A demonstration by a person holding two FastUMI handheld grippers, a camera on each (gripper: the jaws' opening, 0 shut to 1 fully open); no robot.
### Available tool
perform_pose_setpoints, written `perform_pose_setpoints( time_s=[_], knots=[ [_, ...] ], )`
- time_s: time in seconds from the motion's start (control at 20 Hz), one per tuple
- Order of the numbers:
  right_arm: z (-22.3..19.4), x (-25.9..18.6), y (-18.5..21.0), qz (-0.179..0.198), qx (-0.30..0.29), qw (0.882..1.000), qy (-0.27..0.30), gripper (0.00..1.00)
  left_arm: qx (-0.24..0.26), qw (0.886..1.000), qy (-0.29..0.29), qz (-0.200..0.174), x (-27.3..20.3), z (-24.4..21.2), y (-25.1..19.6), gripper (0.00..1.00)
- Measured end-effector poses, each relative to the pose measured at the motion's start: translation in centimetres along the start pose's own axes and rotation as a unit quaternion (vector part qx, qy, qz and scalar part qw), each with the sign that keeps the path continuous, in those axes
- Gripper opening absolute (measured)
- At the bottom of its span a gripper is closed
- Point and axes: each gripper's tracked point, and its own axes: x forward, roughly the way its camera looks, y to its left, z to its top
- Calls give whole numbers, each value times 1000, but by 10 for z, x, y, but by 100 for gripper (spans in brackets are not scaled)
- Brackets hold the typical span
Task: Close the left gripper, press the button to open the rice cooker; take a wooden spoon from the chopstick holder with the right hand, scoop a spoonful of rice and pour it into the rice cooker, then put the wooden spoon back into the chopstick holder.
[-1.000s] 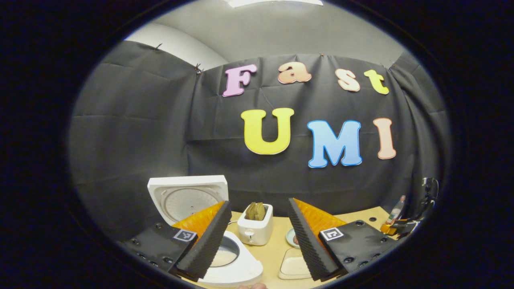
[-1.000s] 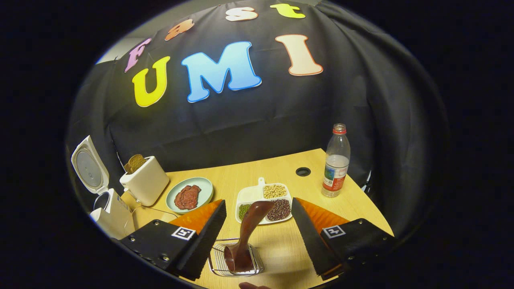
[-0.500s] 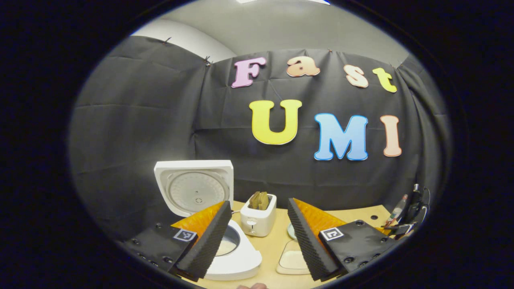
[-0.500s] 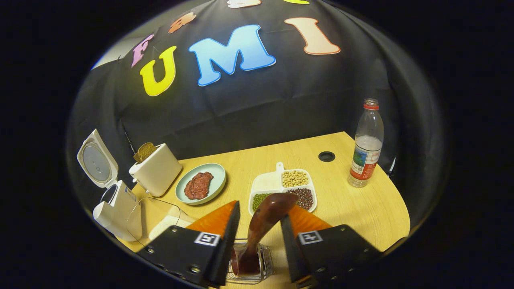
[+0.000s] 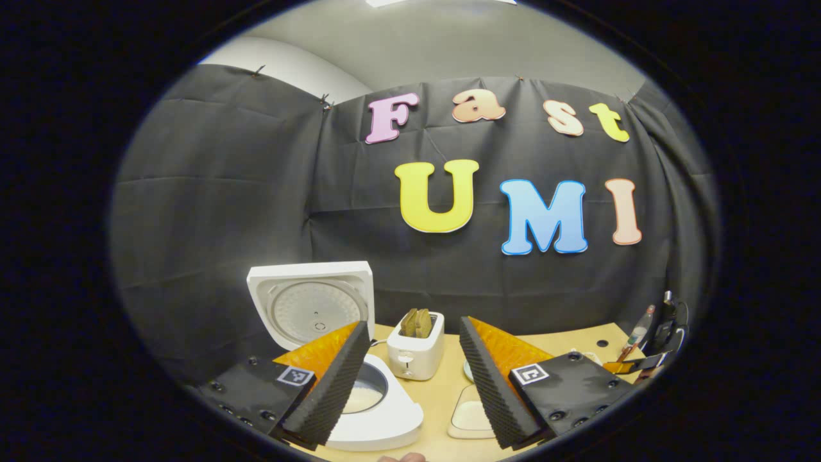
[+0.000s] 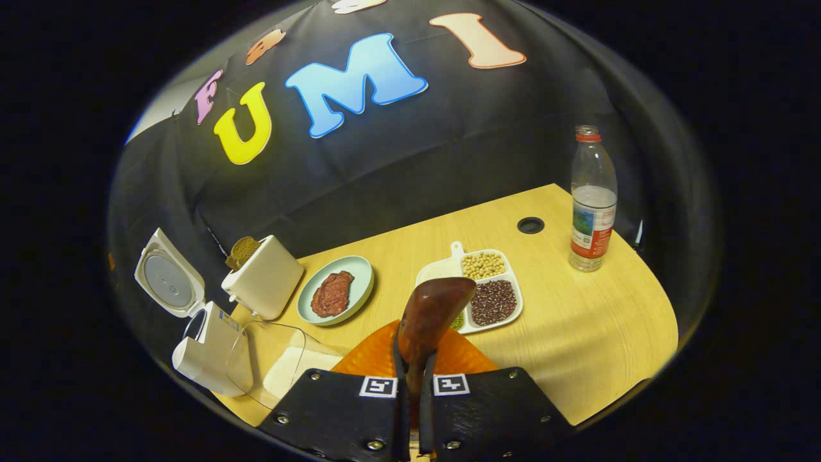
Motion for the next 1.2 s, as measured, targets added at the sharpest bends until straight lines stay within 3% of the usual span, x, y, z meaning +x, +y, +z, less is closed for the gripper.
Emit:
perform_pose_setpoints(
  time_s=[0.6,0.95,1.0,1.2],
  knots=[
    [57,-57,36,-3,6,999,-52,6,-28,998,-30,-51,3,21,-18,99],
    [81,-86,97,30,-41,996,-78,6,-37,996,-45,-73,4,31,-19,99],
    [79,-86,109,39,-44,995,-77,6,-36,996,-45,-74,4,32,-18,94],
    [70,-72,149,67,-65,993,-67,6,-3,995,-51,-85,-2,35,-22,99]
  ],
)
